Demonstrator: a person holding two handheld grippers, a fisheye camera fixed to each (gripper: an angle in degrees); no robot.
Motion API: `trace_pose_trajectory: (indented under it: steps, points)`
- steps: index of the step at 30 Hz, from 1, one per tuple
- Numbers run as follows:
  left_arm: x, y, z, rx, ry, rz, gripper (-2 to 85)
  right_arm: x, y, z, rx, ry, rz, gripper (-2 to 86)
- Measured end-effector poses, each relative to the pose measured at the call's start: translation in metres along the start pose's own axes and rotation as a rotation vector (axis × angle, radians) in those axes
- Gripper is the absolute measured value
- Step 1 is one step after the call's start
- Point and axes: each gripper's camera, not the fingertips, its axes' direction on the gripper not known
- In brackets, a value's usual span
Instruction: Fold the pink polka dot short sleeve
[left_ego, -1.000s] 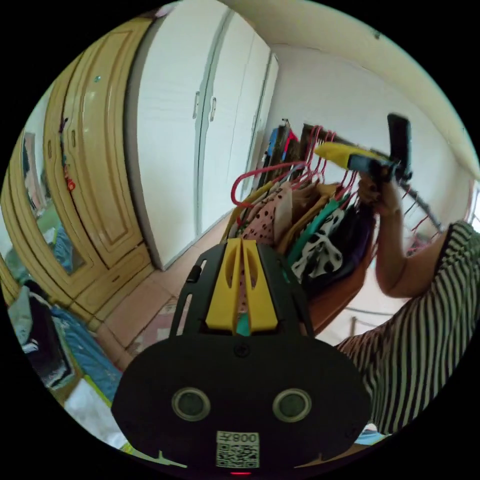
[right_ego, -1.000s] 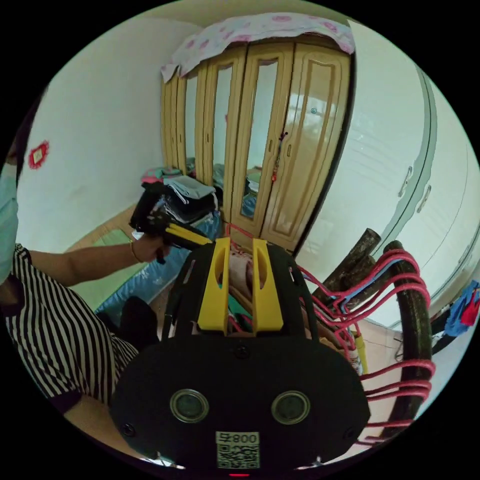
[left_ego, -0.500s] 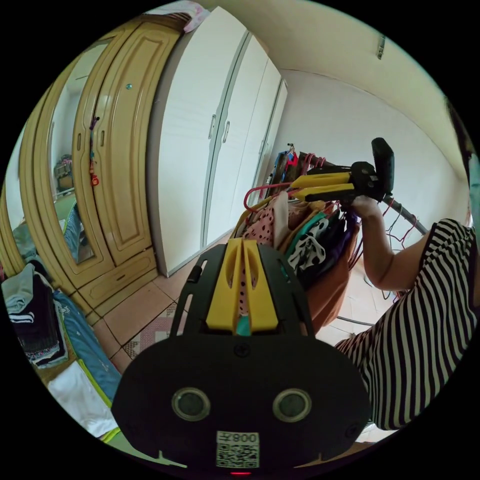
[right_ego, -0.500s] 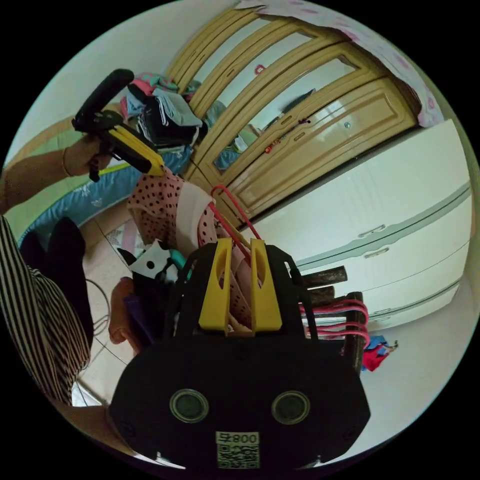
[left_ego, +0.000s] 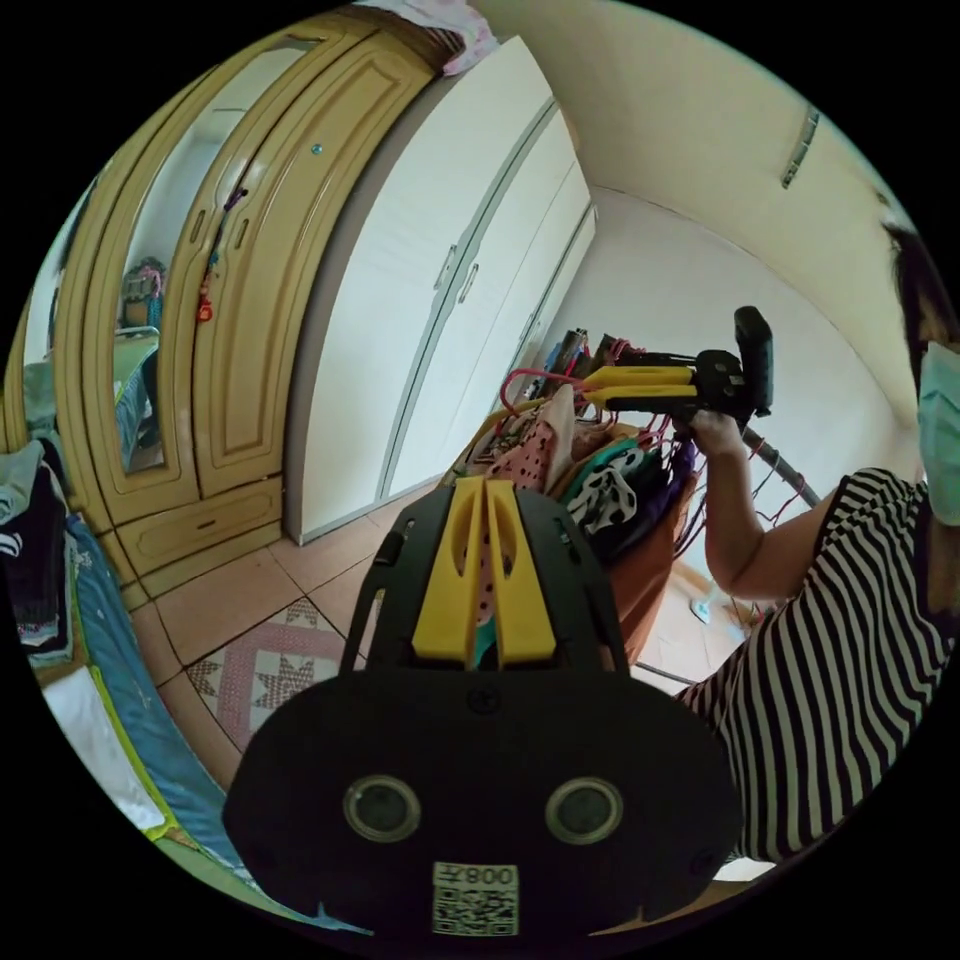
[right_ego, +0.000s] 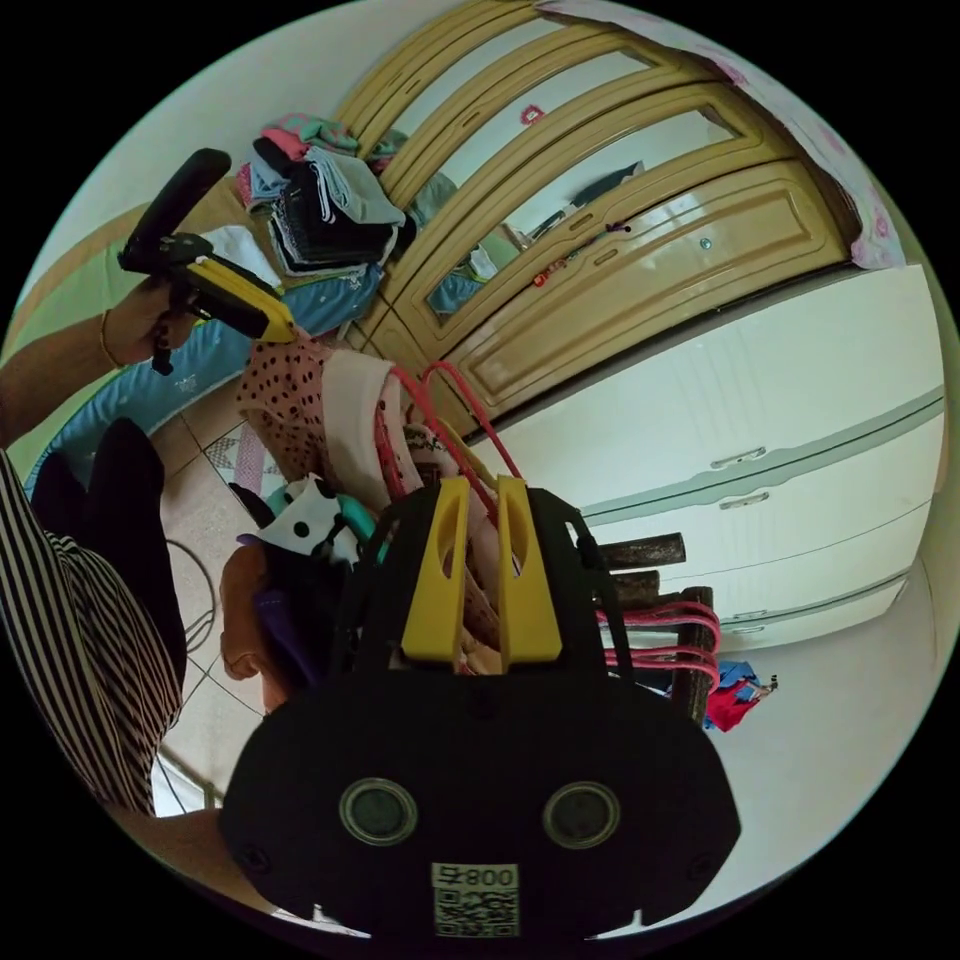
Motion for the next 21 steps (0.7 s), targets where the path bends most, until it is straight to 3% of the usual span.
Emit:
trace_pose_trajectory:
  steps: [6,10,21]
  points:
    - [-0.037,0.032,-0.031,0.034,0.034,-0.154,-0.1,0.002,-0.005,-0.035,0.094,0.092,0.041,3.8]
    - [-0.047,0.025,-0.038,0.018,0.080,-0.144,-0.1,0.001,-0.006,-0.041,0.063,0.095,0.035,3.4]
    - [-0.054,-0.008,-0.012,-0.136,0.151,-0.106,0.1,0.029,0.017,-0.104,0.210,0.060,0.139,2.4]
